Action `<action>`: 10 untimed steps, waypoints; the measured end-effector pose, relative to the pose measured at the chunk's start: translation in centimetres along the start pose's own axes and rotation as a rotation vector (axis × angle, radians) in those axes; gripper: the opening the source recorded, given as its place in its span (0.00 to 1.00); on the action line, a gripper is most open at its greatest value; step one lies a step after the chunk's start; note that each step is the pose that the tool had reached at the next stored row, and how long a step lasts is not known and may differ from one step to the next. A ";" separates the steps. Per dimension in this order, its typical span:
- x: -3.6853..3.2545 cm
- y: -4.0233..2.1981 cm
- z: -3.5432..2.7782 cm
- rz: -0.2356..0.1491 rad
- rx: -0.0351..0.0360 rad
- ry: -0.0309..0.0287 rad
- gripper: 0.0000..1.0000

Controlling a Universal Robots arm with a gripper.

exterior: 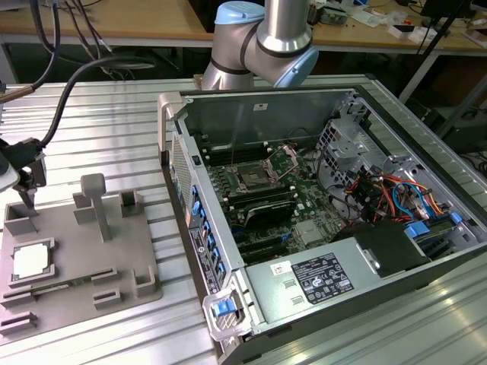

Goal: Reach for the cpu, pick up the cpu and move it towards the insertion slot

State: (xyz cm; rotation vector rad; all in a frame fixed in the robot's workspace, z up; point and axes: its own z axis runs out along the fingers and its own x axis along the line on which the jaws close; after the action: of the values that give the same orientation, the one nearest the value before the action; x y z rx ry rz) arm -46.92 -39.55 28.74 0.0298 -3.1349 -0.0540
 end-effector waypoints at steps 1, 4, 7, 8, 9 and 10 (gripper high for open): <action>0.00 -0.08 0.11 0.000 -0.0001 -0.0001 0.74; 0.00 -0.47 0.57 0.000 0.0000 -0.0001 0.74; 0.01 -0.73 0.99 0.000 0.0000 0.0001 0.74; 0.01 -0.80 1.16 0.000 0.0000 0.0000 0.74; 0.01 -0.88 1.34 0.000 0.0000 0.0000 0.74; 0.01 -0.93 1.50 0.000 0.0000 -0.0001 0.74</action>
State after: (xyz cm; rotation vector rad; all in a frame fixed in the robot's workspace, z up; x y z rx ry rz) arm -46.92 -40.43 27.22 0.0298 -3.1350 -0.0540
